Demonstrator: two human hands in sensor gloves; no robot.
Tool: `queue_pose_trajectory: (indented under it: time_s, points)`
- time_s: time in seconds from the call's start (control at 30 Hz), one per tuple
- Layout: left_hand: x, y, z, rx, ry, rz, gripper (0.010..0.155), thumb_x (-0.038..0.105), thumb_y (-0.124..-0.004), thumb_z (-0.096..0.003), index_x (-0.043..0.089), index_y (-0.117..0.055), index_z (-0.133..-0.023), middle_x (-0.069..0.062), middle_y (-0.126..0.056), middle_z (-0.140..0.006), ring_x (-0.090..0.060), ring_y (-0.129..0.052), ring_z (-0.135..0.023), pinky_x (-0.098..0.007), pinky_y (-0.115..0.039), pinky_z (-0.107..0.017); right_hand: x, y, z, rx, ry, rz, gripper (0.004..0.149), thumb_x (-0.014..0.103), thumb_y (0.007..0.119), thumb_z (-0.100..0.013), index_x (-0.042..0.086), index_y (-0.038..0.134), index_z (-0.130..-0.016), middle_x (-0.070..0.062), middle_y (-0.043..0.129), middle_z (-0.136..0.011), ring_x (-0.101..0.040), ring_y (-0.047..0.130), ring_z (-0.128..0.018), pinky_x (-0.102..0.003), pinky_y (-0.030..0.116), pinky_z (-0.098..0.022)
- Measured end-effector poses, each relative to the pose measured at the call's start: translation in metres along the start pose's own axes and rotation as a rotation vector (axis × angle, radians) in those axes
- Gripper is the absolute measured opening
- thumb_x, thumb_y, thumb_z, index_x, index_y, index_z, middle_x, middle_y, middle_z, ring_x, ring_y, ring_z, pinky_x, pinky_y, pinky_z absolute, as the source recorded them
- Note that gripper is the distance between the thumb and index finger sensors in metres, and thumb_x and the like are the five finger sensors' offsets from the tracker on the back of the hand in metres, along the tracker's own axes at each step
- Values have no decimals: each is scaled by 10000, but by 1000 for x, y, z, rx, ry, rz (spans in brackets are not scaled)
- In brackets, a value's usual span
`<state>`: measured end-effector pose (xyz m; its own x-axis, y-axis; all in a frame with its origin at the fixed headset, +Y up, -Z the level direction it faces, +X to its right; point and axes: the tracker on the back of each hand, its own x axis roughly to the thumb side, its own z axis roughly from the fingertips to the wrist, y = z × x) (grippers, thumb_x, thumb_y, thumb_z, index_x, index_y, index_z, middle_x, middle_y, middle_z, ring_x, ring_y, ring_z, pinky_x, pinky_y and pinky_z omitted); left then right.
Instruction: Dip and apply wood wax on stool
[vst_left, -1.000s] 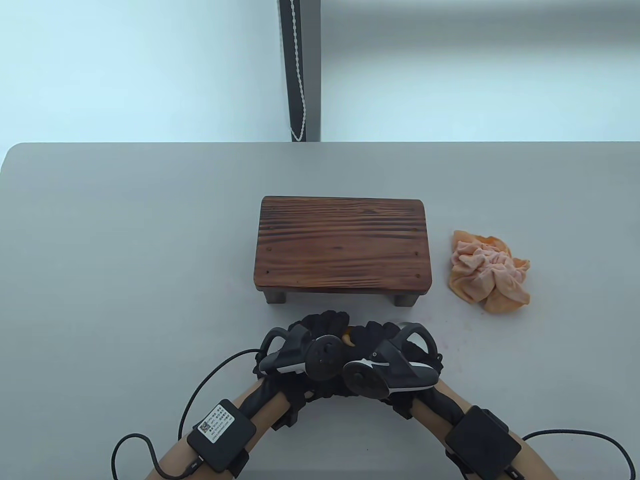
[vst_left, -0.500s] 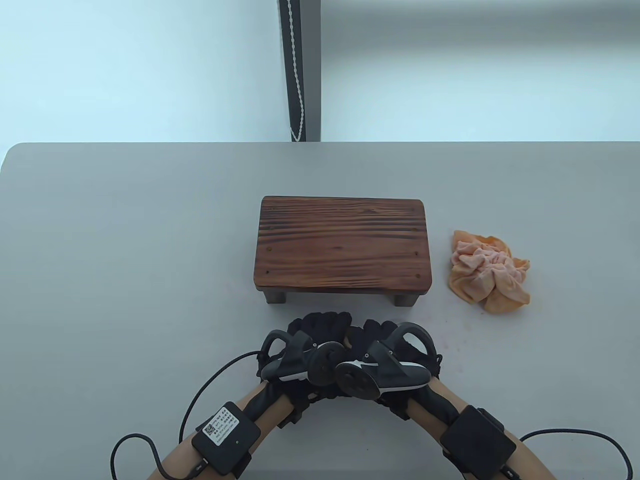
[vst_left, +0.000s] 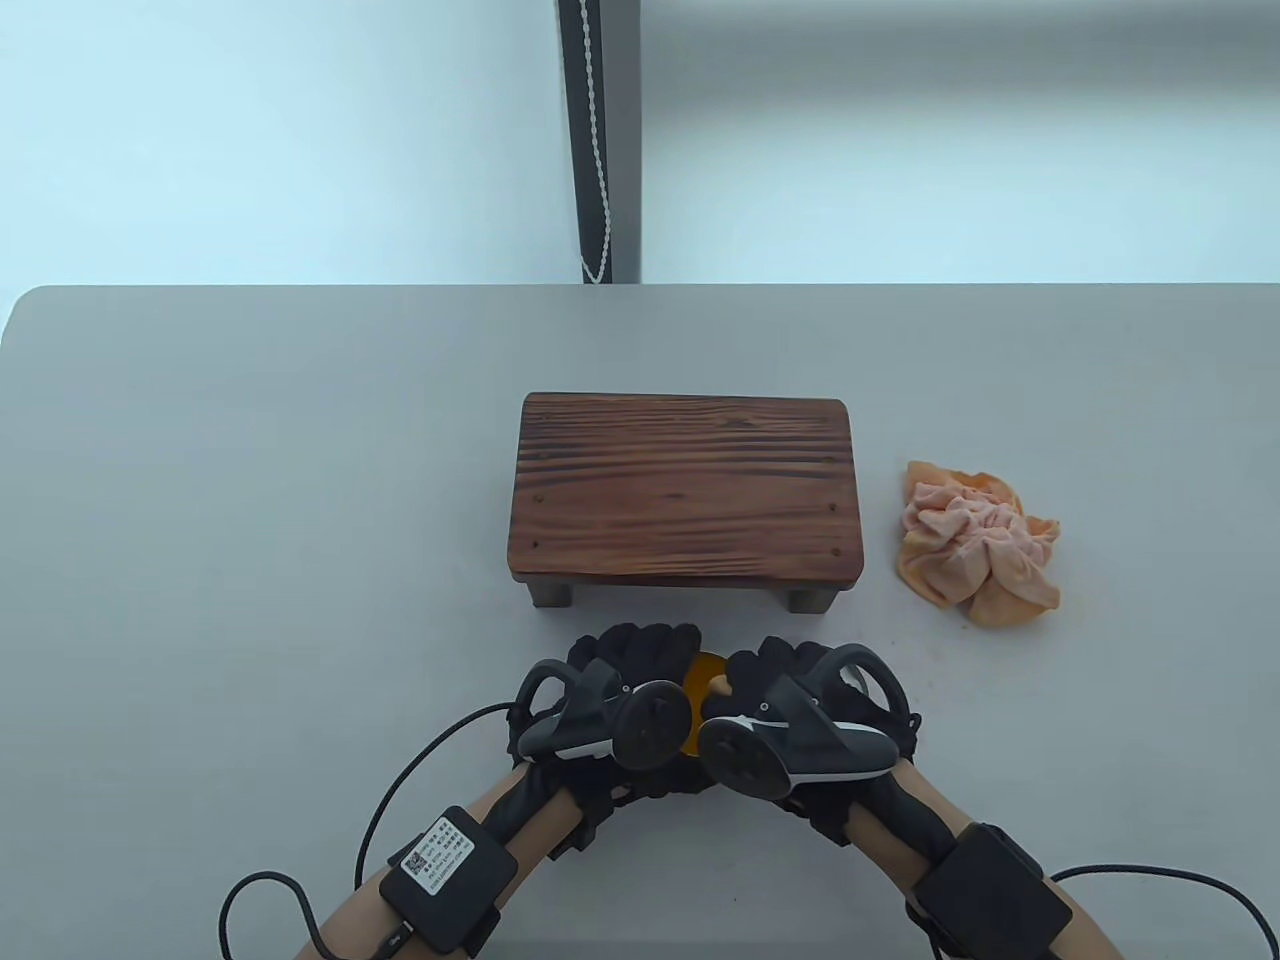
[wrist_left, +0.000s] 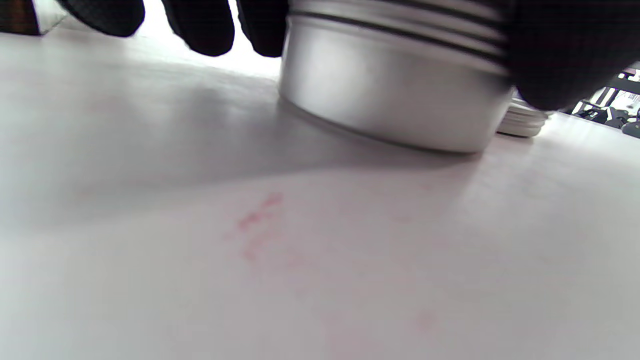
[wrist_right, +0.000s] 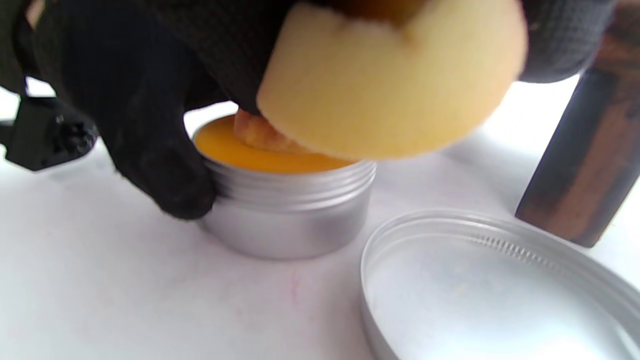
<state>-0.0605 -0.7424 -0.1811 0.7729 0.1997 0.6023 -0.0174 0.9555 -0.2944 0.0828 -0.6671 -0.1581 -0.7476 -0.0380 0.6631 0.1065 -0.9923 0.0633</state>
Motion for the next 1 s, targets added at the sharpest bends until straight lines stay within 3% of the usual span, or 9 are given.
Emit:
queue_pose_trajectory:
  time_s: [0.2, 0.3, 0.4, 0.47, 0.63, 0.73, 0.83, 1.0]
  points:
    - [1, 8, 7, -17, -17, 17, 1115, 714, -770, -543, -63, -273, -1169, -347, -399, -1206, -651, -470, -1038, -876, -499, -670, -19, -33, 12, -139, 32, -109, 400, 228, 863, -525, 175, 905, -920, -299, 941, -828, -490, 944, -672, -697, 803, -502]
    - [1, 28, 19, 13, -34, 34, 1208, 727, -756, -515, -129, -225, -1182, -388, -442, -1176, -600, -558, -1013, -828, -566, -678, -31, -52, 11, -200, 48, -129, 418, 218, 854, -531, 164, 879, -944, -312, 922, -851, -501, 935, -686, -700, 799, -507]
    - [-4, 56, 38, 157, -33, 101, 1127, 682, -726, -539, -131, -289, -1186, -409, -528, -1124, -575, -662, -950, -781, -635, -659, -37, -70, 5, -285, 53, -122, 425, 212, 858, -530, 164, 871, -952, -315, 918, -862, -503, 935, -698, -697, 804, -506]
    - [-11, 76, 51, 246, 13, 124, 1030, 635, -715, -561, -107, -360, -1180, -384, -591, -1095, -553, -712, -920, -757, -668, -648, -39, -82, -4, -279, 57, -97, 429, 210, 857, -533, 167, 864, -959, -311, 912, -873, -504, 932, -708, -693, 805, -512]
    - [-60, 116, 73, 468, 215, 255, 794, 486, -730, -593, -45, -506, -1139, -325, -696, -1026, -518, -770, -878, -741, -689, -637, -37, -110, -40, -289, 26, -68, 437, 208, 861, -532, 173, 855, -967, -303, 910, -888, -499, 932, -726, -688, 810, -517]
    - [-90, 114, 77, 462, 345, 433, 779, 444, -722, -610, -56, -471, -1152, -336, -667, -1039, -527, -748, -886, -744, -669, -642, -32, -121, -66, -271, 21, -46, 444, 201, 860, -531, 172, 846, -974, -306, 903, -897, -500, 929, -735, -685, 813, -518]
    - [-113, 103, 75, 491, 422, 472, 766, 404, -716, -613, -69, -467, -1163, -367, -656, -1043, -552, -742, -883, -752, -669, -627, -25, -125, -95, -238, 12, -29, 445, 196, 863, -529, 177, 846, -973, -301, 907, -900, -499, 932, -740, -685, 816, -519]
    - [-143, 81, 64, 432, 486, 618, 786, 403, -694, -618, -89, -438, -1176, -399, -638, -1060, -560, -747, -875, -749, -674, -618, -13, -114, -143, -165, 3, 4, 438, 217, 883, -520, 192, 862, -957, -270, 944, -875, -468, 967, -714, -664, 838, -506]
